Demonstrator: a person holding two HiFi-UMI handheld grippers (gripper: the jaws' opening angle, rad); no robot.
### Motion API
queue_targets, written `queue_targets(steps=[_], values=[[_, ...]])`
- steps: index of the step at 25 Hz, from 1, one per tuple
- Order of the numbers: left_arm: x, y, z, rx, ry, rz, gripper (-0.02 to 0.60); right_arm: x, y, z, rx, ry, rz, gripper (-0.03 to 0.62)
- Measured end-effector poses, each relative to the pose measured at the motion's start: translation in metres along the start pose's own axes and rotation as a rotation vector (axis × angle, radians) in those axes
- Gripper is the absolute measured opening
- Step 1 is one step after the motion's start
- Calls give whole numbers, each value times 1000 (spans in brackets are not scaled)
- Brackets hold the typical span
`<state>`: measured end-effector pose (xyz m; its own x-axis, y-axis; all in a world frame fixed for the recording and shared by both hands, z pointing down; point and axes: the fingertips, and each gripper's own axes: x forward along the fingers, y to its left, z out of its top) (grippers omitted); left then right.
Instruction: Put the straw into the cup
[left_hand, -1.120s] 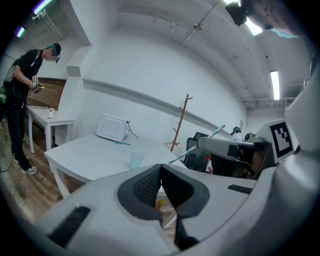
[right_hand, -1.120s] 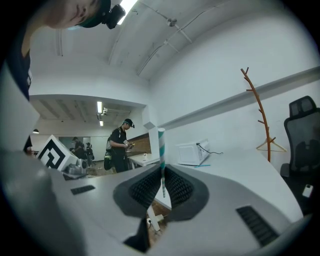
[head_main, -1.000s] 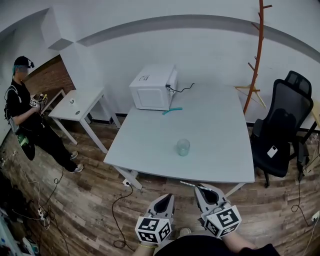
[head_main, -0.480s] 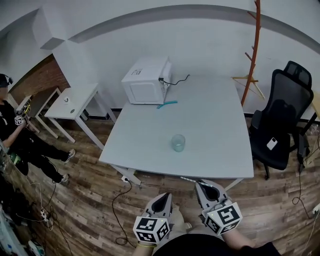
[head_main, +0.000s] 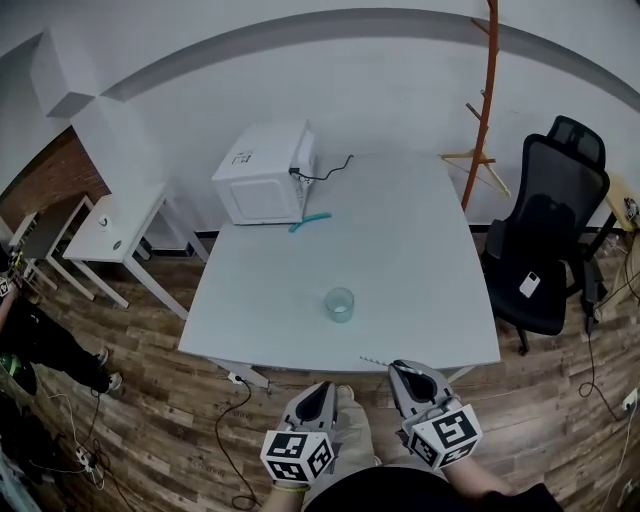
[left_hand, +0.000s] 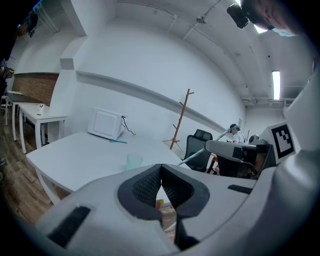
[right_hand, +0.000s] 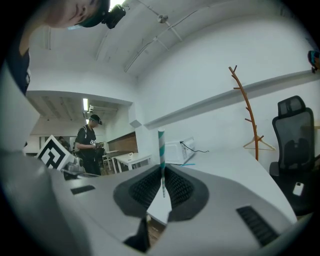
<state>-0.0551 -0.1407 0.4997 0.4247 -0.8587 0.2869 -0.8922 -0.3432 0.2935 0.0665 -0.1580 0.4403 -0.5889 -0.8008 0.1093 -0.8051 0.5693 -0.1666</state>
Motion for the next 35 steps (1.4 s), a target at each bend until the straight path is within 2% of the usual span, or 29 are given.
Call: queue_targets(steps=[14, 35], values=[[62, 51, 33, 5, 16, -37, 18, 79, -26, 8, -15, 16, -29, 41], [119, 106, 34, -26, 67, -26, 18, 159, -55, -28, 6, 123, -39, 41]])
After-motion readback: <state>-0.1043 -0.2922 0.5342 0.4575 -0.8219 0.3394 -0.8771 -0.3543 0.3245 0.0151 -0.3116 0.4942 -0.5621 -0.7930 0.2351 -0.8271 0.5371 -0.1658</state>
